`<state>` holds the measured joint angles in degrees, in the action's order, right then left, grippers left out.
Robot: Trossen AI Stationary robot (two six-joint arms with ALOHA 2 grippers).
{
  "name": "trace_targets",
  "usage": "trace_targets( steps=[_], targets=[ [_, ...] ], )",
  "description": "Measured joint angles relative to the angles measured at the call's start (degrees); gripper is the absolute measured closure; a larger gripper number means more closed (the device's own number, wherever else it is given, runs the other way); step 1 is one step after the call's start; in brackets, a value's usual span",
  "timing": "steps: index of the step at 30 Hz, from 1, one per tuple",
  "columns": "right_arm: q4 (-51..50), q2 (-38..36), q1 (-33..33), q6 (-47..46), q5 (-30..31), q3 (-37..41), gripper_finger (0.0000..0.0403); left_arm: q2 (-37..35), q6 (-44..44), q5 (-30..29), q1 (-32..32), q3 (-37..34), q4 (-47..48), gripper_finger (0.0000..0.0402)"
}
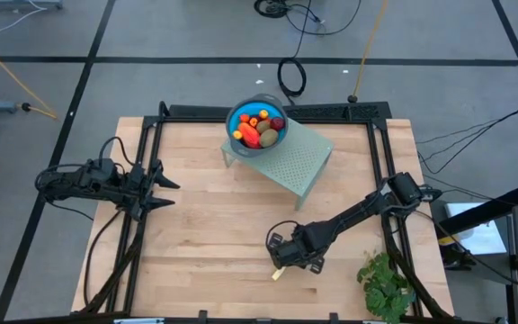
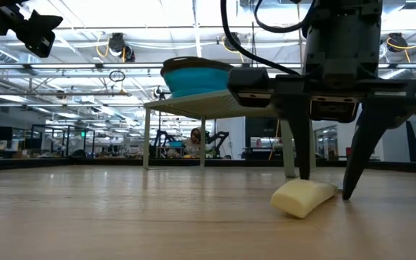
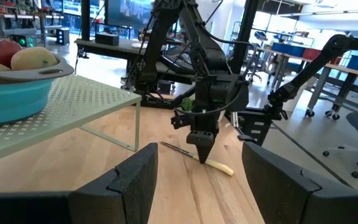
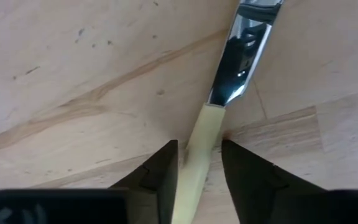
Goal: Pick & Place Fruit
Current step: Put the yellow table knife on the shelf
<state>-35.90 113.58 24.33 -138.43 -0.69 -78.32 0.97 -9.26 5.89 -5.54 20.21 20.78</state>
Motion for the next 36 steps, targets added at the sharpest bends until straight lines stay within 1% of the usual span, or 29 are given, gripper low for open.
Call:
trace_targets(
  steps=[10,14,24,36],
  targets=[
    [-1.0,0.0,-0.7,0.7,-1.4,0.0,0.0342,0.0,0.1,0.0,0.0,0.0,0.0,0.0167],
    [-1.0,0.0,-0.7,0.9,-1.3,0.0,0.0357,0.0,0.1,0.0,0.0,0.0,0.0,0.0167],
    [0.0,0.0,-0.6,1.1,-2.4,0.0,0.0357,0.0,0.0,0.0,0.0,0.0,0.0,0.0167],
    [-0.9,-2.3,1.0,1.1,-2.2,0.2,0.0357,0.0,-0.2,0.1,0.0,0.0,0.0,0.0167]
  ],
)
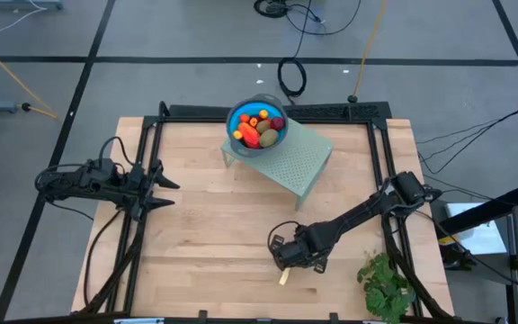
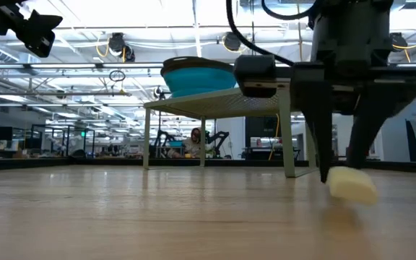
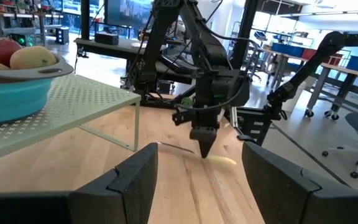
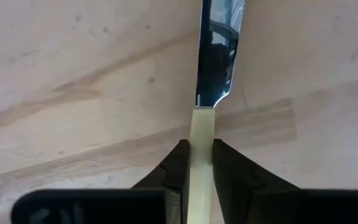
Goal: Pick & Place Fruit
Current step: Put the yellow table knife on the shelf
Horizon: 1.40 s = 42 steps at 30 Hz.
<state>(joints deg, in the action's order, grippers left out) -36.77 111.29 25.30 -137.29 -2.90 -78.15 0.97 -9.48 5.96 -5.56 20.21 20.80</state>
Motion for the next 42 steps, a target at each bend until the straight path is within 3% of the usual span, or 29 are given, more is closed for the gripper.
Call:
trace_targets(
  steps=[12,31,42],
  targets=[
    [-5.6,-6.2,2.4,0.2,0.1,-0.1,0.0357,0.0,-0.2,0.0,0.0,0.0,0.0,0.0167],
    [-29.4,-24.3,3.2,0.3,-0.1,-0.1,0.0357,0.0,-1.8,0.0,0.0,0.0,0.0,0.0167],
    [-39.1,-30.6,3.2,0.4,-0.2,-0.1,0.0357,0.0,-2.0,0.0,0.0,0.0,0.0,0.0167]
  ],
)
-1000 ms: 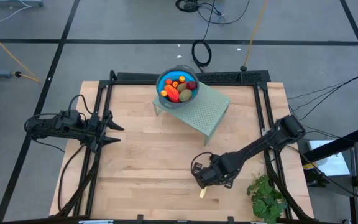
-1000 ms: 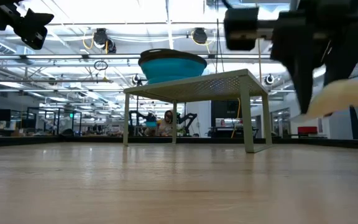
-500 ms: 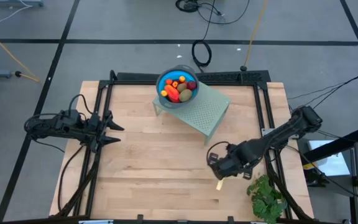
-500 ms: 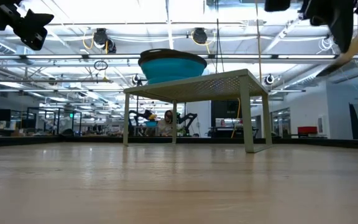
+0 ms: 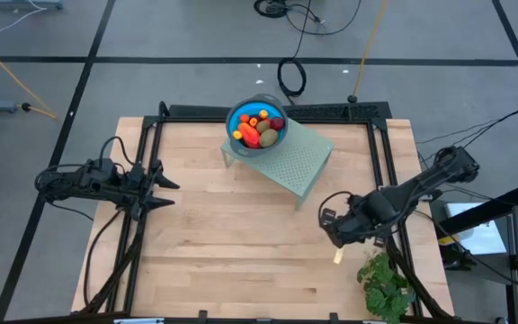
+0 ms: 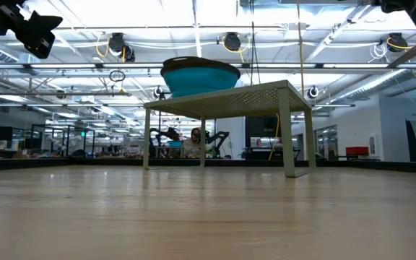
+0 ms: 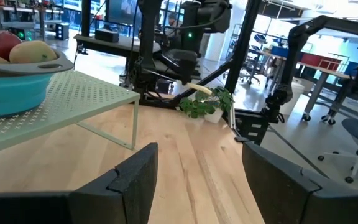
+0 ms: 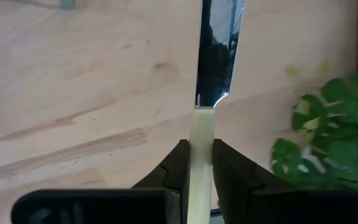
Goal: Pick & Place Fruit
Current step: Put the yellow table knife on the shelf
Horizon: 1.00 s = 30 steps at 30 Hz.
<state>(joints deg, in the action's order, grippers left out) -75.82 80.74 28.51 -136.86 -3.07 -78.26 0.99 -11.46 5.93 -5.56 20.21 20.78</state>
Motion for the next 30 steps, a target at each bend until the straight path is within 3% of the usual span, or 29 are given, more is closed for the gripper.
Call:
trace_targets(
  steps=[19,30],
  targets=[
    [-3.5,-2.5,0.0,2.5,0.5,0.0,0.0357,0.0,-1.4,0.0,0.0,0.0,0.0,0.0167],
    [5.0,-2.4,0.0,14.7,19.5,0.0,0.0357,0.0,-1.3,0.0,0.0,0.0,0.0,0.0167]
  ],
)
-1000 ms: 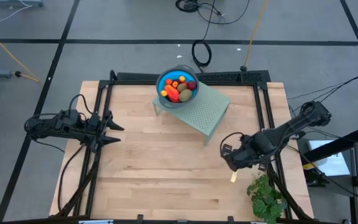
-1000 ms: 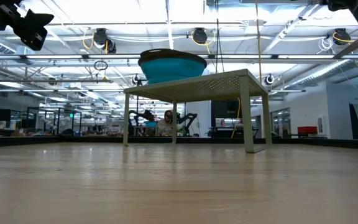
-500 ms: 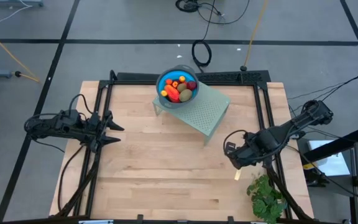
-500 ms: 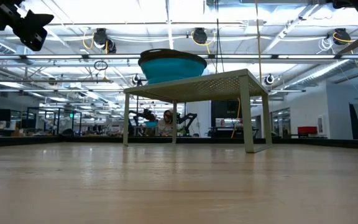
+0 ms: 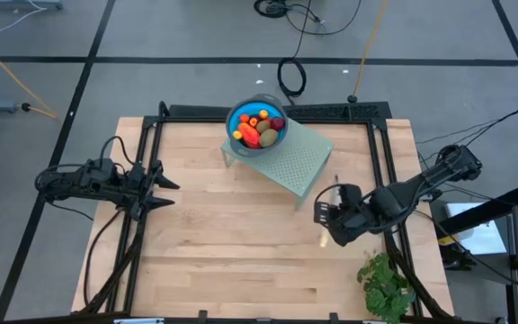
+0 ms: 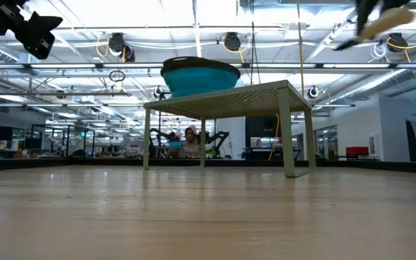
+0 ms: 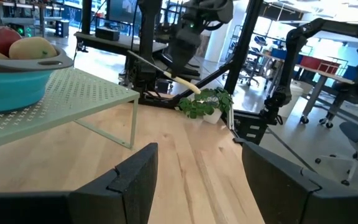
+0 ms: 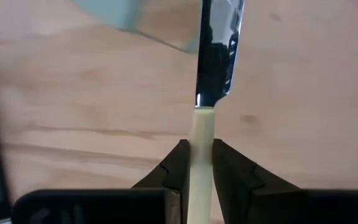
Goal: Pick & Place Fruit
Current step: Put the yellow table knife on the shelf
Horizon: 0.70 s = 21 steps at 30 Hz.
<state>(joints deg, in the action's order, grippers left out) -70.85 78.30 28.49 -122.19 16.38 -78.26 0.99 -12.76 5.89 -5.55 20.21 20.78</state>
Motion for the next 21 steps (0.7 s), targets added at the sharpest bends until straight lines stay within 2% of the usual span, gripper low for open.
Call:
trace_targets(
  steps=[8,12,21],
  targets=[
    [10.5,-0.2,0.0,12.5,15.5,0.0,0.0357,0.0,0.0,0.0,0.0,0.0,0.0,0.0167],
    [16.1,-1.1,-0.6,16.6,20.7,0.0,0.0357,0.0,0.0,0.0,0.0,0.0,0.0,0.0167],
    [29.9,-1.9,-7.1,25.2,21.1,0.0,0.0357,0.0,0.0,0.0,0.0,0.0,0.0,0.0167]
  ],
)
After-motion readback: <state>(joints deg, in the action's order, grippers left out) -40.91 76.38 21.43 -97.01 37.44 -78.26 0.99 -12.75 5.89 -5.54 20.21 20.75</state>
